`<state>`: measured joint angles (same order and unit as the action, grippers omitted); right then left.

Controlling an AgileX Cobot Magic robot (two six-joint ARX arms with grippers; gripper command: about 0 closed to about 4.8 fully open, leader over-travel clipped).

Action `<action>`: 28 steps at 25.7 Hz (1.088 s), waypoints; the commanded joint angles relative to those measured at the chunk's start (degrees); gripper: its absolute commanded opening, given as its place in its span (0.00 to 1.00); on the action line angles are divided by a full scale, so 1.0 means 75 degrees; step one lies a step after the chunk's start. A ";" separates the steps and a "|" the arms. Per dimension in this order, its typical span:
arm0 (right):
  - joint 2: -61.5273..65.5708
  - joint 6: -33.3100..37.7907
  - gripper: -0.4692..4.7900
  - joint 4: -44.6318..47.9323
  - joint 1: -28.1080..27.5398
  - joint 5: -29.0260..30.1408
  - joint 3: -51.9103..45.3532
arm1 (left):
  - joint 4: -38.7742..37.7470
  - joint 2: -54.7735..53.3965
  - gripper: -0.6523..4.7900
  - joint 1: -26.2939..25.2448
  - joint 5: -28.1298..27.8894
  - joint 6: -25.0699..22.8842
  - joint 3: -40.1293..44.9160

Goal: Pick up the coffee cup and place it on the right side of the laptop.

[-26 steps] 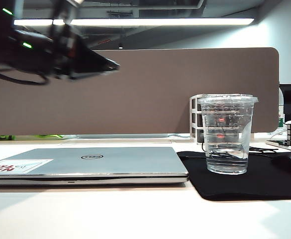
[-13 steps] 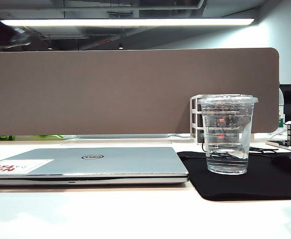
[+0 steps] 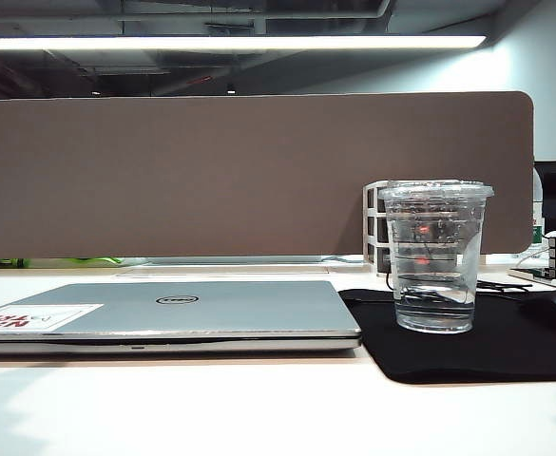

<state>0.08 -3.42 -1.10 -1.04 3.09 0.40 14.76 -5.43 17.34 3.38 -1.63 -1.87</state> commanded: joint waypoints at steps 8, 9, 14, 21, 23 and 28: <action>-0.0015 -0.0006 0.09 0.0160 -0.0023 -0.0023 -0.0035 | -0.1489 0.0705 0.11 -0.0006 -0.0545 -0.0192 0.0198; -0.0015 -0.0006 0.09 0.0169 -0.0023 -0.0023 -0.0035 | -0.1489 0.0705 0.11 -0.0009 -0.0606 -0.0195 0.0198; -0.0015 -0.0006 0.09 0.0181 -0.0020 -0.0023 -0.0035 | -0.1472 0.0705 0.11 -0.0350 -0.0309 -0.0207 0.0198; -0.0015 -0.0006 0.09 0.0181 -0.0017 -0.0020 -0.0035 | -0.1195 0.0705 0.11 -0.2084 0.1408 0.0047 0.0198; -0.0015 -0.0003 0.09 0.0181 -0.0020 -0.0015 -0.0035 | -0.1075 0.0705 0.11 -0.2498 0.1836 0.0184 0.0198; -0.0015 0.0009 0.09 0.0189 -0.0017 0.0009 -0.0035 | -0.1209 0.0705 0.11 -0.3101 0.1530 0.0221 0.0195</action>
<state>0.08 -3.42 -0.82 -1.21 3.11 0.40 5.50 -0.12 -6.02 16.43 -0.16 -0.10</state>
